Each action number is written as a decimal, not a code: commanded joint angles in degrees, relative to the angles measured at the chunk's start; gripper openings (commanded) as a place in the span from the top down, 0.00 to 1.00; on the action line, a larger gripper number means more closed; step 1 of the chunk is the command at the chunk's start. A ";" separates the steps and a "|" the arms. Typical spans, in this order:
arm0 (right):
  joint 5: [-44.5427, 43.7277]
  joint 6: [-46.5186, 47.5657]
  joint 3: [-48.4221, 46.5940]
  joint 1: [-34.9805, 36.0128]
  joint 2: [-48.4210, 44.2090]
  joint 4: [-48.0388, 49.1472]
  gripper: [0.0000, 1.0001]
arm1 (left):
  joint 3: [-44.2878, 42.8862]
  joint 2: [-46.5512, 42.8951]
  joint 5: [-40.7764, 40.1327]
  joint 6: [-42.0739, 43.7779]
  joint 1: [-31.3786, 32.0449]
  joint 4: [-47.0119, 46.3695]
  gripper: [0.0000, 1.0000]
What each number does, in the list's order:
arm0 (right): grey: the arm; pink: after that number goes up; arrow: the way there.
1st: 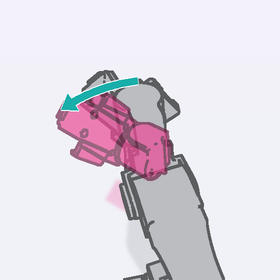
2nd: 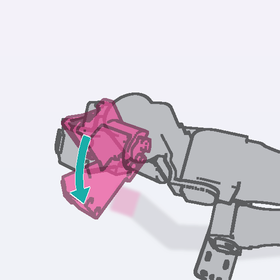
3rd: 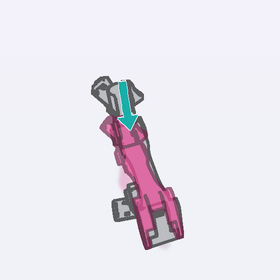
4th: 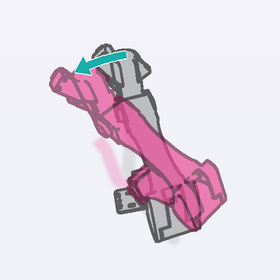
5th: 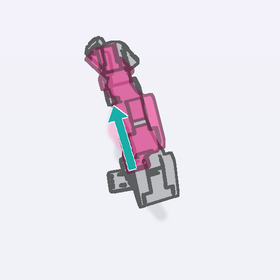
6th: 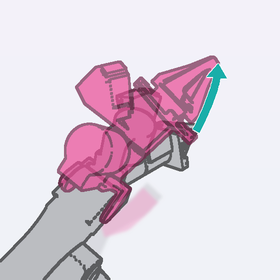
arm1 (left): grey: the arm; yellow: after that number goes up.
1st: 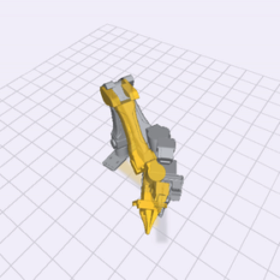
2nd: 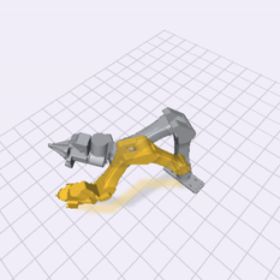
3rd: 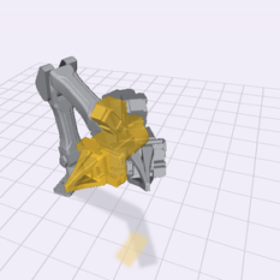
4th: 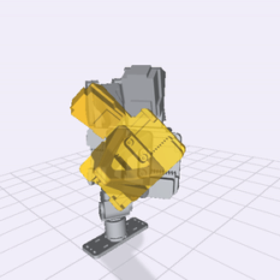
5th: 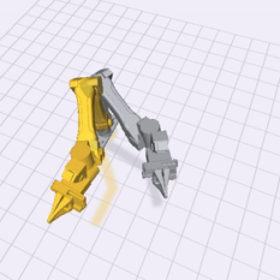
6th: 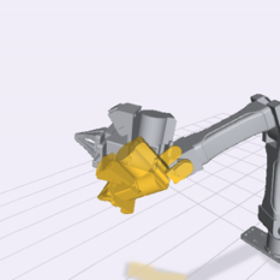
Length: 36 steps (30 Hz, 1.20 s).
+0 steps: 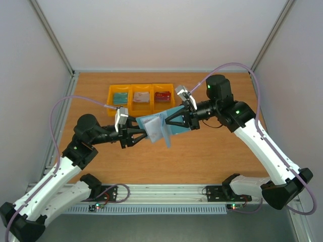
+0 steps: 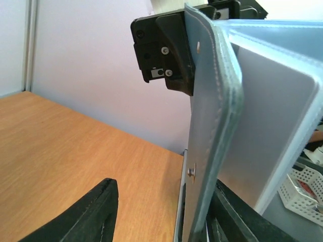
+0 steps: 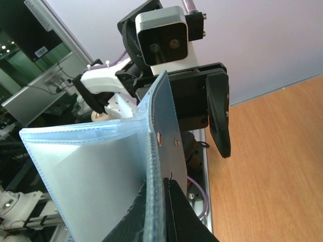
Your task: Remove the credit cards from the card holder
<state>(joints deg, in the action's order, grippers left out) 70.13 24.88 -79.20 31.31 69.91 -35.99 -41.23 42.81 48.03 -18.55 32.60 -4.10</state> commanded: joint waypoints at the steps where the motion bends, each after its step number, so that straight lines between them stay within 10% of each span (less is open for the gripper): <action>1: -3.07 -2.31 0.12 2.78 0.81 4.41 0.99 | -0.83 1.05 -5.75 0.98 1.39 -3.19 0.52; 6: -4.62 -2.22 0.74 3.10 1.43 5.43 0.99 | -0.64 1.02 -5.50 1.78 1.77 -2.77 0.62; 9: -4.96 -2.30 1.04 3.14 1.95 5.81 0.91 | -0.15 0.06 -2.75 1.85 1.77 -2.68 0.86; 17: -37.67 -2.53 -1.53 3.05 0.27 -3.32 0.02 | -3.15 -1.20 -28.22 7.27 1.77 18.32 1.00; 27: -89.69 -3.28 -1.42 25.99 3.31 1.65 0.01 | -5.84 4.54 -60.23 29.71 7.02 28.12 1.00; 36: -80.41 -4.21 -3.75 24.50 12.72 5.52 0.01 | -5.72 3.18 -50.95 25.39 7.57 28.00 1.00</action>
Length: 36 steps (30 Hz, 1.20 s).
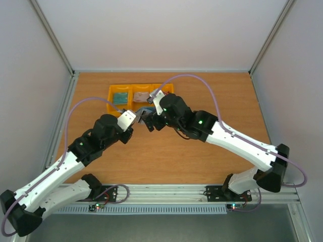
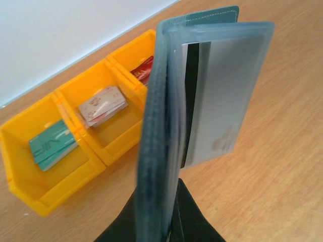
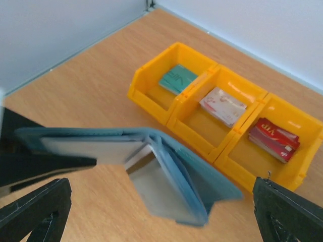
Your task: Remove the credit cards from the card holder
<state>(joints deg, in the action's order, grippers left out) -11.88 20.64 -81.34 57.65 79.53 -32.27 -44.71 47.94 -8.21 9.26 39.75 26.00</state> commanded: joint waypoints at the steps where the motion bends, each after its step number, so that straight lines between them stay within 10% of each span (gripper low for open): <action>1: 6.21 -1.03 -0.87 -3.68 2.99 2.03 0.01 | -2.27 -2.47 8.43 -3.66 0.42 -2.09 1.00; 16: 59.96 13.35 6.90 -15.36 -5.21 -4.41 0.07 | -0.05 -7.32 37.28 -20.26 -2.32 -7.33 1.00; 26: 59.36 11.83 7.88 -16.84 -8.61 -4.29 0.96 | 0.45 -8.38 53.15 -26.54 -5.56 -12.49 0.91; 31: 64.94 12.21 8.73 -20.24 -10.26 -4.29 0.99 | -0.39 -9.87 58.14 -24.99 -6.96 -12.14 0.68; 36: 70.84 14.47 7.26 -21.92 -10.31 -6.85 0.99 | -0.54 -10.26 60.14 -24.11 -8.00 -12.30 0.66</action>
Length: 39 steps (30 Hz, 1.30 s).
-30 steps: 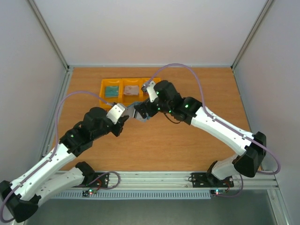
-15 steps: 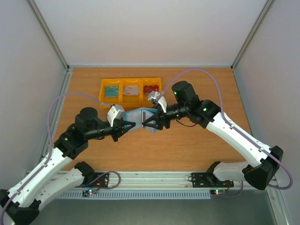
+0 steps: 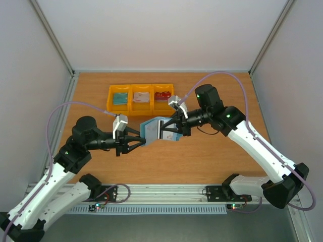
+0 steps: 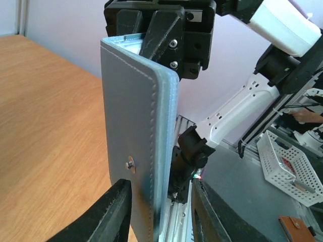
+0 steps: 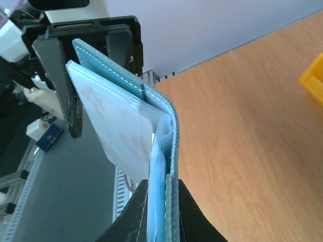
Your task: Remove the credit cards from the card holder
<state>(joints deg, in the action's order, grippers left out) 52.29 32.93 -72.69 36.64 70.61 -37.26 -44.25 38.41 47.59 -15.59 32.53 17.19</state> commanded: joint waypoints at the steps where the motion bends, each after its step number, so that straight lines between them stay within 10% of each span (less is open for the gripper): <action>1: 7.15 1.70 -1.67 -0.89 -1.13 -1.56 0.99 | -0.84 -0.70 3.95 0.94 -0.85 -3.84 0.67; 12: 12.99 1.92 -3.19 -0.93 -0.69 -2.67 0.99 | -0.21 -0.90 -7.11 4.14 -0.81 -1.87 0.76; 39: 12.59 11.11 -6.69 -1.05 -1.83 -15.71 0.99 | -4.01 0.70 4.24 10.97 -3.09 6.42 0.69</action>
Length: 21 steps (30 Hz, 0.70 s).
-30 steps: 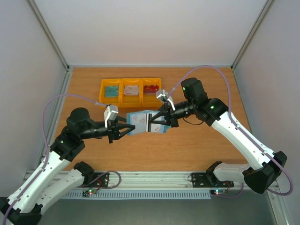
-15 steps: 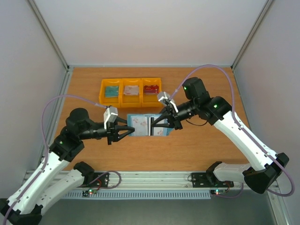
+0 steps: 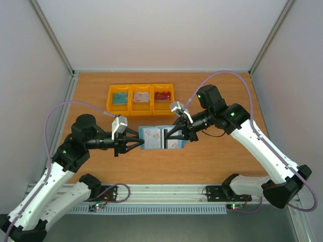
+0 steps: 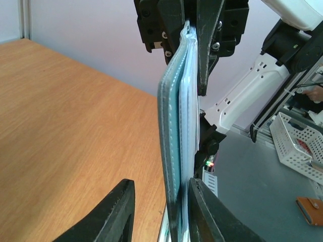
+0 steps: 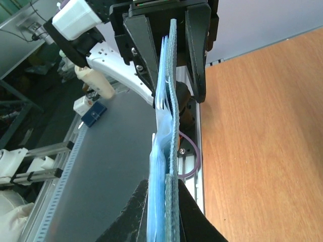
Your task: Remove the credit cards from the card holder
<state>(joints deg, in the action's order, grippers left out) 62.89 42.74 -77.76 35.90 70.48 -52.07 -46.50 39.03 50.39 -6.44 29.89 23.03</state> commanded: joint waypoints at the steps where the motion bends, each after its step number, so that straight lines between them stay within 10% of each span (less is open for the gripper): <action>1: 2.02 1.11 -1.49 -0.33 -1.74 -0.72 0.99 | -1.75 0.06 1.27 1.86 -0.43 0.48 0.70; 21: 3.68 -3.30 -0.41 -0.22 -1.18 5.12 0.99 | 0.31 4.91 -5.96 0.70 0.67 -9.71 0.65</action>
<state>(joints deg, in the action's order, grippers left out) 62.83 40.64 -77.73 35.88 70.26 -49.95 -46.85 42.85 46.22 -4.05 29.85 21.37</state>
